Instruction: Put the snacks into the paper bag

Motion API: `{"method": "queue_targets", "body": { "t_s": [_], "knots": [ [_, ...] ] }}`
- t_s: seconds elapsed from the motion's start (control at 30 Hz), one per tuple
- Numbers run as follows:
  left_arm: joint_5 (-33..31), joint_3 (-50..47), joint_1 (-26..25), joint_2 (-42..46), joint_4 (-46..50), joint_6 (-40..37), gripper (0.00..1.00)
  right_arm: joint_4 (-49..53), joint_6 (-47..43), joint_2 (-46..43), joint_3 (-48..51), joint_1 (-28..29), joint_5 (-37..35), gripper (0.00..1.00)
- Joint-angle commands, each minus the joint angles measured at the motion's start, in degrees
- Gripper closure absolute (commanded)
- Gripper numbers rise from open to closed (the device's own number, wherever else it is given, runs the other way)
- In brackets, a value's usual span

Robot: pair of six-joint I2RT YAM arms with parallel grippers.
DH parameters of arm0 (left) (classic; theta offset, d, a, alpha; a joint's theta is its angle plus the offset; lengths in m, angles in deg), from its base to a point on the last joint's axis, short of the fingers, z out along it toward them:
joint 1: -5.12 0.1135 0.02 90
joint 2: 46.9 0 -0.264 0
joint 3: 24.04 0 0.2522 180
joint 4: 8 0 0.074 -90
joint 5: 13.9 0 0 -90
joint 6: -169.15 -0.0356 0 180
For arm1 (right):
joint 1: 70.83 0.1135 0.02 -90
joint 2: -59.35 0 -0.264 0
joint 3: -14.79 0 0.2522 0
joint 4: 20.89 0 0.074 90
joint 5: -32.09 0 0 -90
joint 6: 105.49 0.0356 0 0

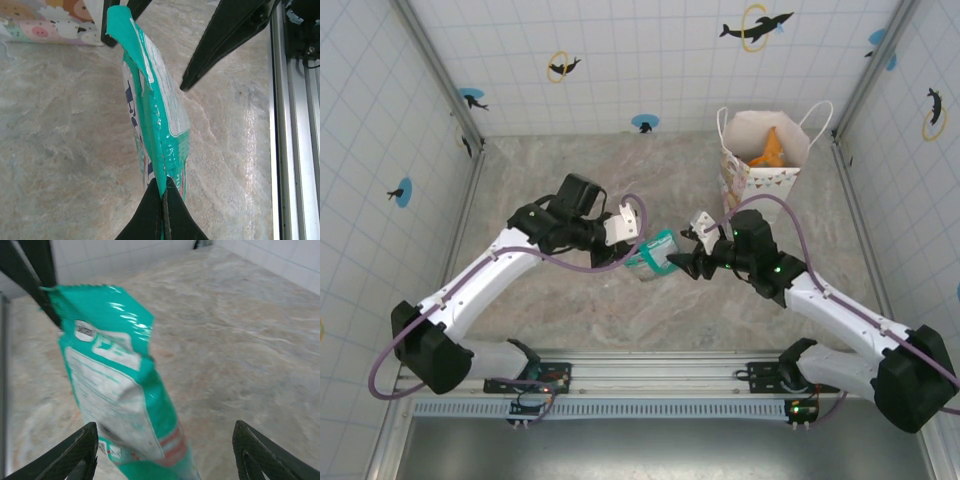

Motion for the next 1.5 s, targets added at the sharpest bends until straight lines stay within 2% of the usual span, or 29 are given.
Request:
{"method": "queue_targets", "body": {
  "t_s": [0.0, 0.13, 0.2, 0.3, 0.47, 0.57, 0.6, 0.67, 0.73, 0.87, 0.97, 1.07, 1.27, 1.47],
  "knots": [
    [3.5, 0.1, -0.5, 1.3, -4.0, -3.3, 1.00, -0.5, -1.2, 1.8, -3.0, -0.4, 12.1, 0.28],
    [3.4, 0.1, -0.6, 1.2, -4.8, -2.7, 1.00, 1.4, -1.2, 4.3, -4.0, -0.3, 15.3, 0.30],
    [2.9, 0.0, -0.6, 1.3, -5.5, -2.3, 1.00, 1.7, -1.2, 5.0, -4.0, -0.3, 15.3, 0.34],
    [1.4, 0.1, -0.6, 1.4, -6.7, -1.1, 1.00, 1.9, -1.1, 5.1, -3.8, -0.3, 14.7, 0.45],
    [-0.5, 0.3, -0.6, 1.5, -7.8, 1.1, 1.00, 2.1, -0.5, 3.4, -3.6, -0.7, 10.6, 0.71],
    [-2.0, -0.1, -0.7, 1.7, -9.2, 2.9, 0.99, 1.9, 0.8, 1.9, -3.6, -1.4, 9.9, 0.81],
    [-2.8, -0.4, -0.6, 1.9, -10.0, 3.9, 0.93, 1.7, 1.3, 1.2, -3.6, -1.6, 9.5, 0.84],
    [-4.5, -1.1, -0.6, 2.1, -12.1, 6.2, 0.74, 1.4, 1.9, -0.3, -3.5, -2.0, 8.6, 0.88],
    [-6.3, -1.9, -0.6, 2.6, -14.5, 9.7, 0.45, 1.0, 2.8, -2.4, -3.6, -2.4, 6.8, 0.89],
    [-11.4, -4.7, -0.6, 4.0, -21.4, 17.3, 0.26, 1.0, 6.5, -6.5, -4.6, -3.9, 0.2, 0.91],
    [-16.6, -7.0, -0.6, 4.3, -26.4, 23.1, 0.19, 0.9, 9.1, -9.4, -6.3, -5.2, -5.4, 0.91],
    [-19.3, -9.1, -0.6, 3.8, -30.8, 28.9, 0.16, 0.7, 10.6, -11.7, -8.8, -6.5, -9.3, 0.91],
    [-20.7, -10.5, -0.6, 0.1, -35.1, 37.1, 0.14, 0.7, 14.2, -13.1, -15.5, -9.4, -20.7, 0.93],
    [-19.3, -10.1, -0.7, -3.0, -36.6, 40.6, 0.14, -3.1, 14.5, -13.1, -19.8, -11.7, -30.9, 0.92]
  ]
}}
